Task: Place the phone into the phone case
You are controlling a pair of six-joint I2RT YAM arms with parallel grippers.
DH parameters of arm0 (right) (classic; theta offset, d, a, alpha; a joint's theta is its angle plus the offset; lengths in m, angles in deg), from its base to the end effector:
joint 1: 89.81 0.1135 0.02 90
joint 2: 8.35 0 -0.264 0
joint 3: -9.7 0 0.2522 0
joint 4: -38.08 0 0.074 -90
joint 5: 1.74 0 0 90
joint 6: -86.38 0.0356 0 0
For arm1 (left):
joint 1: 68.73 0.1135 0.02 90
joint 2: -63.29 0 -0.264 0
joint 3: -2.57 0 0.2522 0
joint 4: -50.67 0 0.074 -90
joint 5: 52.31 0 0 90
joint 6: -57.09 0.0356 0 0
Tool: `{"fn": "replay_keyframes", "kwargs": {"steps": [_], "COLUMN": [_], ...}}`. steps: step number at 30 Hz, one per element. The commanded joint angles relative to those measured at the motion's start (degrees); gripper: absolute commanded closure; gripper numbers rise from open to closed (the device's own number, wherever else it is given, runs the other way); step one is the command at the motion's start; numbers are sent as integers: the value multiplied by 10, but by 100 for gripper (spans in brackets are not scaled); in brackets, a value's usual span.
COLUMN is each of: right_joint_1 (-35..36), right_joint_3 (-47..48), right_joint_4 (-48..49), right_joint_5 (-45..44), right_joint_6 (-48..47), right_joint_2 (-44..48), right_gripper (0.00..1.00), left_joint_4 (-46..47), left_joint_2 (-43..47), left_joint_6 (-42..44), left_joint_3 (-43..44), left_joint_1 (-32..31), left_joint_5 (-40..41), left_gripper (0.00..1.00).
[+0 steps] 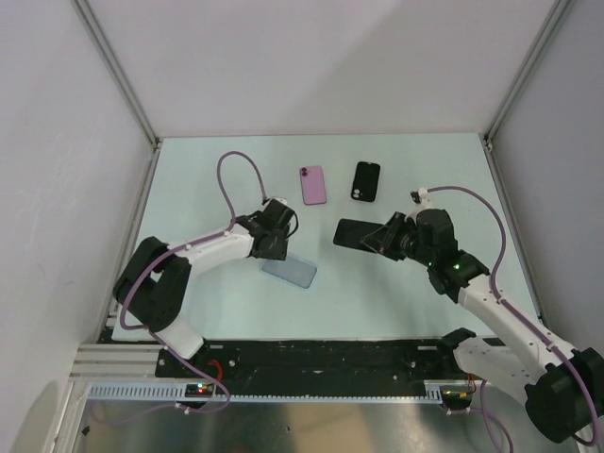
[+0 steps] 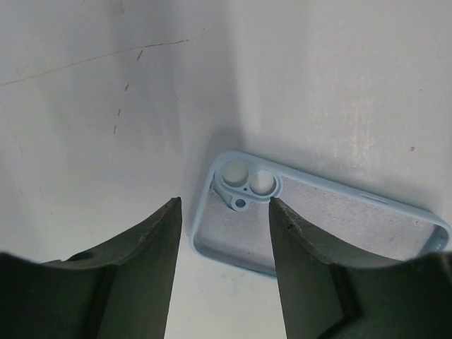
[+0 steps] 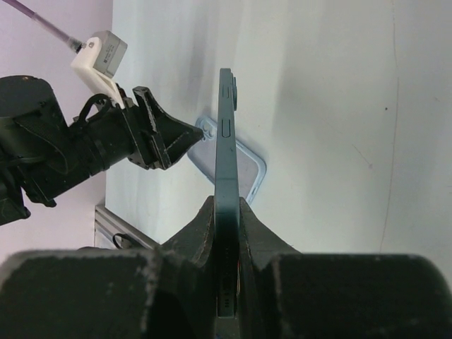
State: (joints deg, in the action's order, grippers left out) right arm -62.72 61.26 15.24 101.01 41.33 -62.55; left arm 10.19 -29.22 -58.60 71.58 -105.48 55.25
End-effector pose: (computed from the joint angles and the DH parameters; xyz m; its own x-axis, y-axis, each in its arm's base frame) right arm 0.1884 0.1052 0.2692 -0.7102 0.4107 -0.5718 -0.1693 0.6887 0.7050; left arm 0.2550 -0.1770 0.1797 -0.8502 0.1190 -0.5129 0.1064 0.9929 0.0542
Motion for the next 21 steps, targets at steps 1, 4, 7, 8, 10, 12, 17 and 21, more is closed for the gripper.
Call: {"fn": "replay_keyframes", "kwargs": {"steps": [1,4,7,8,10,12,17,21], "right_joint_1": [-11,-16,-17,-18,-19,-18,-18,-15], "right_joint_3": [-6,-9,-10,-10,-11,-11,-12,-12], "right_joint_4": [26,27,26,27,30,32,36,47], "right_joint_5": [21,25,27,29,32,34,37,49], "right_joint_6": [-5,-6,-7,-7,-7,-7,-8,-8], "right_joint_2": [23,26,26,25,22,19,16,8], "right_gripper": [100,100,100,100,100,100,100,100], "left_joint_4": [3,3,5,5,7,9,17,18], "left_joint_2": [-1,-12,-22,-24,-29,-34,-35,-19], "left_joint_6": [37,32,29,28,25,17,-25,-77], "left_joint_3": [1,-1,0,2,3,3,-9,-18], "left_joint_1": [16,30,39,40,42,43,42,30], "left_joint_5": [-21,-45,-63,-69,-82,-91,-103,-100], "left_gripper": [42,43,47,49,53,58,71,84]}}
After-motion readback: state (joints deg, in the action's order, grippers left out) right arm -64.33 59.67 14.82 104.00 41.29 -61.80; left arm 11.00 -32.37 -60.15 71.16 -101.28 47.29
